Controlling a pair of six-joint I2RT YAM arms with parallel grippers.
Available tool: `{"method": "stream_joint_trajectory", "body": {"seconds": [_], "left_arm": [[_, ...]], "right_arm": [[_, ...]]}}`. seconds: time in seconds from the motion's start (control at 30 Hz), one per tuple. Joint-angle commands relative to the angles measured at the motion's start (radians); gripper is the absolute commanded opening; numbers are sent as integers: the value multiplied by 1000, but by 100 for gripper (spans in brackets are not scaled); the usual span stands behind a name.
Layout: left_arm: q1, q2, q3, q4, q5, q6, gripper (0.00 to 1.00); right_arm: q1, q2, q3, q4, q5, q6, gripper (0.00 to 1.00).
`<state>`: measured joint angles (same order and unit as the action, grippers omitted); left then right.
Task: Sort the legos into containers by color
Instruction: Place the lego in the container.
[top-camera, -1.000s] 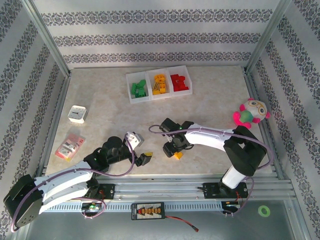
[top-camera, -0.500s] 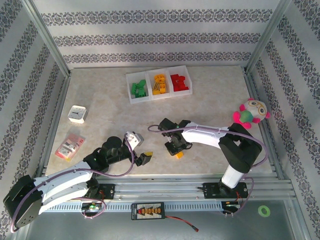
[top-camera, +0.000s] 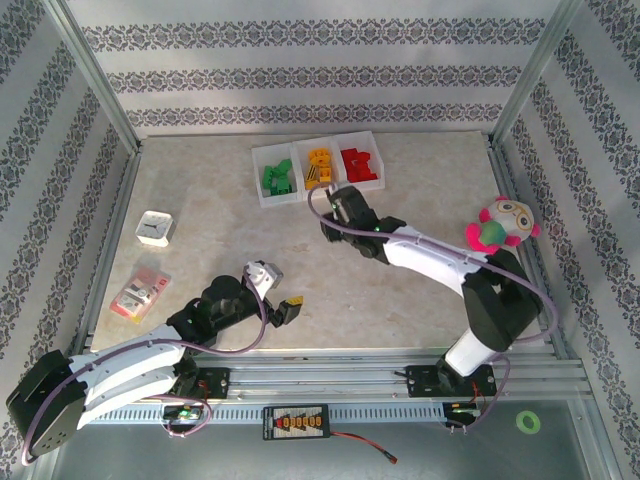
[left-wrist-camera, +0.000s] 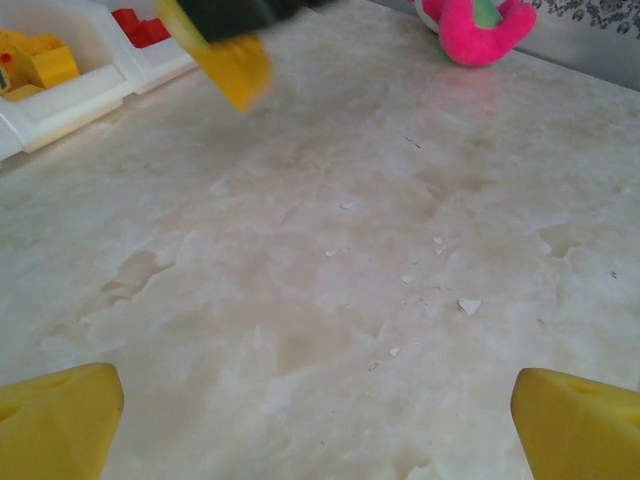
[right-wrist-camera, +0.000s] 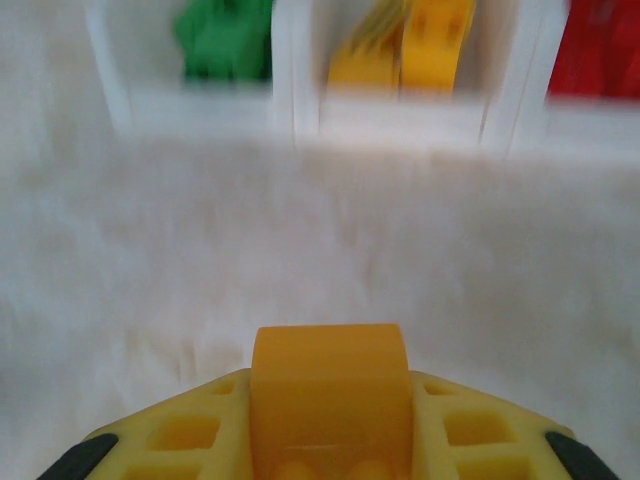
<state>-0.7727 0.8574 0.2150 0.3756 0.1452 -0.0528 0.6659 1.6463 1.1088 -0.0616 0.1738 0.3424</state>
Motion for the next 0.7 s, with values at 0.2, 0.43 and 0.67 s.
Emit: {"method": "stream_joint_trajectory", "body": {"seconds": [0.2,0.43,0.67], "left_arm": [[-13,-8,-15,66,-49,-19,99],[-13,-9,-12,53,-56,-6,99],[-13,-11,-14,51,-57,-7,99]], "right_arm": [[-73,311,272,376,120,28,28],[-129,531,493,392,131,118,28],[-174,669,661,375,90,159,28]]}}
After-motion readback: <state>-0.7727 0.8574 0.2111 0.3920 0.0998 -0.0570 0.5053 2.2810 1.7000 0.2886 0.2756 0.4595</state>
